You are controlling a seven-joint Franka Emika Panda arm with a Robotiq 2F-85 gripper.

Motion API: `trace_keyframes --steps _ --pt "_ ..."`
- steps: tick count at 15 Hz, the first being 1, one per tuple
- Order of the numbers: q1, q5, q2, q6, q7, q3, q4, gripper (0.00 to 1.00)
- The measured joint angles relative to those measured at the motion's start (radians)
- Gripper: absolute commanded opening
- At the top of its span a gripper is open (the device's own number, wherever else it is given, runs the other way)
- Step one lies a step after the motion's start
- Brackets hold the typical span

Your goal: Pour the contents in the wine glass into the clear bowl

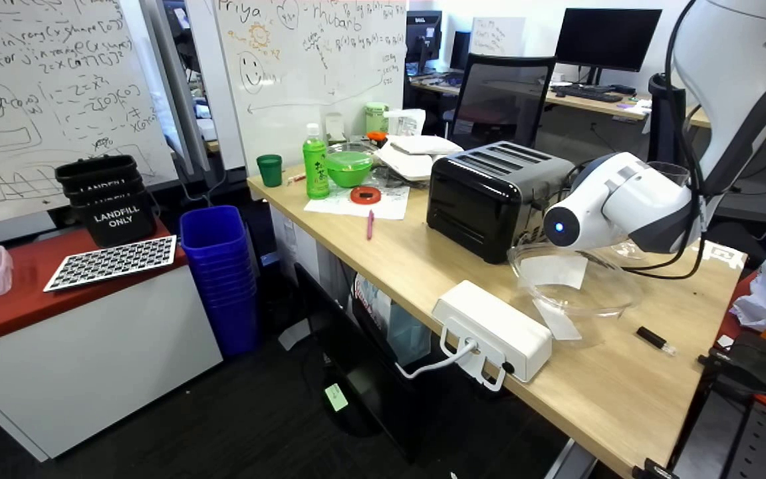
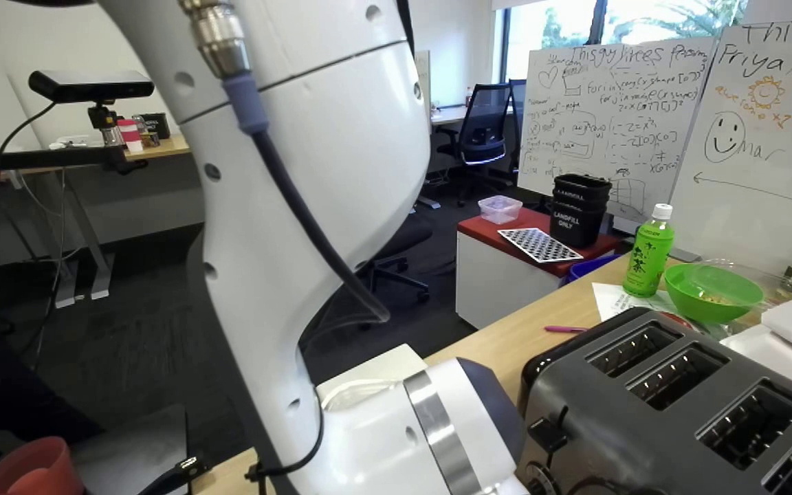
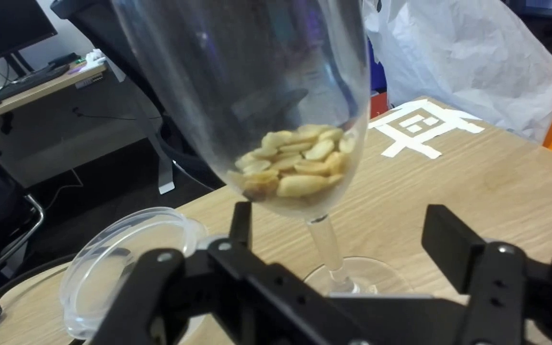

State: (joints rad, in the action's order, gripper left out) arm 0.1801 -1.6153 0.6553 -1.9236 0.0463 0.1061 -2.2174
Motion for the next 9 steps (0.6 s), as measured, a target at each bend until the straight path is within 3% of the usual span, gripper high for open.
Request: trace_keyframes --steps 4,7,9 --pt "0.003 0.024 0.007 0.01 0.0 0.002 0.011 0.32" --pt "0.003 0.038 0.008 0.011 0.0 0.002 0.015 0.25" --pt "0.003 0.048 0.008 0.011 0.0 0.002 0.018 0.25"
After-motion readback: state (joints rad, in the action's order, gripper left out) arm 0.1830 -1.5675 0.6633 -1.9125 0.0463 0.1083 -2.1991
